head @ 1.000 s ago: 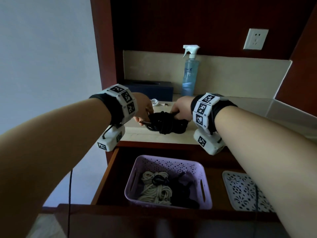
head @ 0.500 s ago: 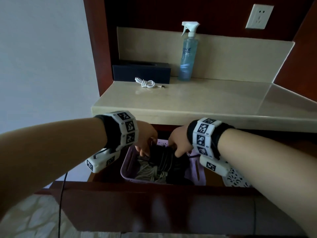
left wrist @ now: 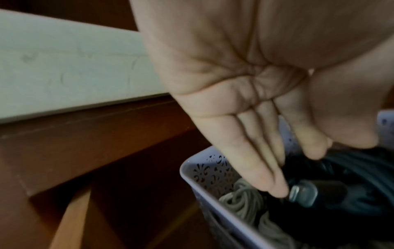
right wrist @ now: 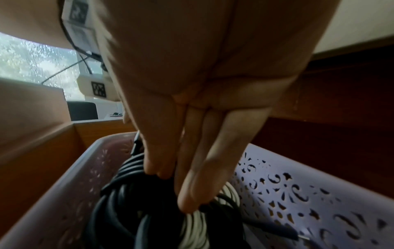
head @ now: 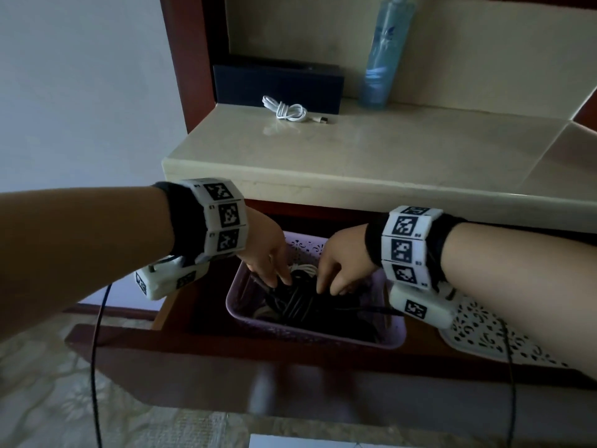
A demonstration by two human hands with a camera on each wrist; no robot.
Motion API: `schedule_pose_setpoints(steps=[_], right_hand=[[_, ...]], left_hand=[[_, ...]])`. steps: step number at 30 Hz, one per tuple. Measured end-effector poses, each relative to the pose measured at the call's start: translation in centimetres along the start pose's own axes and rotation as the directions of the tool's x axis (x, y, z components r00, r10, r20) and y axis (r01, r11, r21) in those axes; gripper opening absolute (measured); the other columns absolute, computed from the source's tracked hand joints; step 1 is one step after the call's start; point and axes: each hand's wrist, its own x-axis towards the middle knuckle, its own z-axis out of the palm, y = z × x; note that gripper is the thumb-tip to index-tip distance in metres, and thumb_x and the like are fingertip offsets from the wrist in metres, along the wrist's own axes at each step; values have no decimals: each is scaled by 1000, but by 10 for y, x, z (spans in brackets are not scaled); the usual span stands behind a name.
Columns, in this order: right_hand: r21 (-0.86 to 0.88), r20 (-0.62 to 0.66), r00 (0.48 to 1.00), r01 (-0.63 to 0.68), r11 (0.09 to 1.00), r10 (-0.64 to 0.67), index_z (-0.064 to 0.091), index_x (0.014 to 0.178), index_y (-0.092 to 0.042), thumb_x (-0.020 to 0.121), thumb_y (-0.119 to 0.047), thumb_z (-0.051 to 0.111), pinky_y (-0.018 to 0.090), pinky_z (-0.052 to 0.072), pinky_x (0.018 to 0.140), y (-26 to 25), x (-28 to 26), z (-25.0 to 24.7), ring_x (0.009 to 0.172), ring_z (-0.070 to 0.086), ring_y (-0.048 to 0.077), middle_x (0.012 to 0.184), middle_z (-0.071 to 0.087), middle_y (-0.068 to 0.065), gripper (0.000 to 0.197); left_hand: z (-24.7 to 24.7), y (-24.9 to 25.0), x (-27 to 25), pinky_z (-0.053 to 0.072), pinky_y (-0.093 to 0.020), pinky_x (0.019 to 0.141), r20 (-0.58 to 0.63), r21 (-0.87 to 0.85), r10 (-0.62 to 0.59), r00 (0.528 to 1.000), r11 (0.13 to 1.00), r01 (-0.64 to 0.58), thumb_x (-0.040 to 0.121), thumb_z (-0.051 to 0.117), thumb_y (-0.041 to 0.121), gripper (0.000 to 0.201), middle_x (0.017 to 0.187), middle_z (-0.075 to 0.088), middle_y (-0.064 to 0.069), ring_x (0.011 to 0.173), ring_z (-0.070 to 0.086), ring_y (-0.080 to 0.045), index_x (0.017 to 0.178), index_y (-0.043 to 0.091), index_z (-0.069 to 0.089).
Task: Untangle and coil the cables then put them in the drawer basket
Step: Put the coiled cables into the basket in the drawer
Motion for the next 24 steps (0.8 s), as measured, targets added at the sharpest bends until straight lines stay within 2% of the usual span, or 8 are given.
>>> schedule_pose_setpoints(steps=[2,3,10,15,17,19,21,24], right_hand=[[-85,14,999,34,996,-33,57,126,-17,94,-24,52,6,36,81,-3,-1,2,101,56,4,123,62,-1,33],[-135,35,999,40,990,-36,55,129,-17,96,-26,50,5,32,78,-6,2,4,110,53,5,130,57,-3,35],[-337,121,991,-19,941,63,49,133,-17,97,-27,46,22,31,99,-17,19,14,124,44,15,138,49,-4,38],[-317,142,988,-15,948,63,39,140,-22,96,-33,46,21,24,101,-14,9,10,133,32,12,147,36,-5,46],[-267,100,993,-27,963,55,46,136,-22,93,-32,53,17,32,91,-8,0,8,124,41,8,140,45,-7,44],[-204,50,997,-39,978,51,57,124,-19,89,-28,61,9,36,70,-3,-6,9,99,50,2,116,59,-11,37],[-216,41,996,-63,974,74,61,115,-15,86,-25,64,8,33,61,-3,-7,14,86,48,3,94,57,-11,31],[-300,95,987,-97,949,131,62,107,-7,86,-22,64,12,34,55,-6,2,20,76,50,10,86,61,-1,25]], left_hand=[[4,3,5,27,-16,101,55,123,-15,998,992,8,96,49,37,39,140,50,11,125,46,-6,133,29,53],[5,4,7,25,-14,98,67,175,-11,998,985,-1,98,45,38,40,142,47,11,127,43,-6,136,28,50],[5,27,14,28,-19,96,87,412,-44,995,911,4,100,39,36,40,132,57,1,120,49,-14,134,19,53],[4,42,13,24,-18,98,94,507,-68,993,862,11,102,33,36,43,140,49,4,126,43,-13,139,19,45],[5,40,10,25,-17,97,79,517,-88,993,855,35,101,35,37,42,138,52,4,125,45,-13,137,19,49],[6,35,10,24,-16,94,56,499,-55,997,866,20,100,39,36,41,135,55,3,123,47,-13,134,17,52],[8,33,8,24,-15,93,49,490,-46,998,871,17,100,40,33,40,134,55,2,120,49,-12,134,16,52],[10,27,13,43,-15,83,80,499,-16,997,866,-26,100,46,18,33,130,59,-6,89,59,-10,129,5,55]])
